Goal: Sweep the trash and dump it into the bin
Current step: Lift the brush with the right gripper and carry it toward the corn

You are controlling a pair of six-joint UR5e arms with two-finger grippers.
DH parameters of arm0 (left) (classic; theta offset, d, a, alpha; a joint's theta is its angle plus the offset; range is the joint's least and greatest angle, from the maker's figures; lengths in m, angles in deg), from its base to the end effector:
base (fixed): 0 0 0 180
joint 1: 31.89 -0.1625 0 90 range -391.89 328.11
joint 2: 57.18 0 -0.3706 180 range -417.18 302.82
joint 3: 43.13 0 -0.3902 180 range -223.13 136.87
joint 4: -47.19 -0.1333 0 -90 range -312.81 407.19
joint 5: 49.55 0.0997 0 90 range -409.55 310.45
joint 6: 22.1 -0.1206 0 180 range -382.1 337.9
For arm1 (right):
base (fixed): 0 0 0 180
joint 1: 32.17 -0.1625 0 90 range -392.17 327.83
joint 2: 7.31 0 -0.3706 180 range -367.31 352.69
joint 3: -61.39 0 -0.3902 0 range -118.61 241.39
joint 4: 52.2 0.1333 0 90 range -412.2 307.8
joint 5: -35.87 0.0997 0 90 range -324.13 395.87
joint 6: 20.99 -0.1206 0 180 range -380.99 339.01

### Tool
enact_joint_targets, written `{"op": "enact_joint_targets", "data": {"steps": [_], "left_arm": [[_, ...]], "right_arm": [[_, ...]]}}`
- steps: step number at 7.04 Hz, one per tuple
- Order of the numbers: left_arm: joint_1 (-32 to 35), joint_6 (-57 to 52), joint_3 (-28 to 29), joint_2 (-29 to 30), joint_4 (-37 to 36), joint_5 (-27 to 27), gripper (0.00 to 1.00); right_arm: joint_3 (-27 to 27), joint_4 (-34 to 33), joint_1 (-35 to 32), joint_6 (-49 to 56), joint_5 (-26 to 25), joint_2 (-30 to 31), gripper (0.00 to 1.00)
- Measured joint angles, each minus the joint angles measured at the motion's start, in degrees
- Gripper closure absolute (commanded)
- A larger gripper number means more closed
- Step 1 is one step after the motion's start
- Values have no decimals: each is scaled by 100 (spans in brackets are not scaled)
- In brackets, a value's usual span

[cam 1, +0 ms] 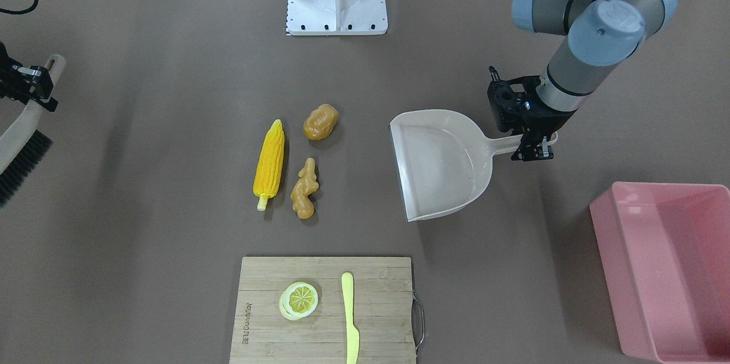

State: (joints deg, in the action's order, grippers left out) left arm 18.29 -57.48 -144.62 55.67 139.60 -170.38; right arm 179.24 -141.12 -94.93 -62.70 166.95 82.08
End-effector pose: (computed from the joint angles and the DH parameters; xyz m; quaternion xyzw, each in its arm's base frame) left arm 0.3344 -0.5127 0.3072 0.2939 0.2638 0.6246 0.6737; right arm -0.1710 -0.4502 0.3771 0.0048 -0.4148 0.0253 0.9095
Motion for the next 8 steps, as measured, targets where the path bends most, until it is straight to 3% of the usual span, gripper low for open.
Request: {"op": "enact_joint_targets", "data": {"steps": [2, 4, 5, 8], "left_arm": [[0, 32, -16, 6, -3, 1, 100], [0, 155, -41, 15, 2, 22, 100], [0, 184, -42, 23, 4, 76, 100], [-28, 266, -37, 126, 145, 213, 100]], "right_arm": [[147, -625, 487, 147, -191, -437, 100], [125, -2434, 958, 345, -253, -1523, 100], [12, -2886, 1132, 497, -273, -1809, 100], [-258, -3119, 1446, 732, -180, -1972, 100]]}}
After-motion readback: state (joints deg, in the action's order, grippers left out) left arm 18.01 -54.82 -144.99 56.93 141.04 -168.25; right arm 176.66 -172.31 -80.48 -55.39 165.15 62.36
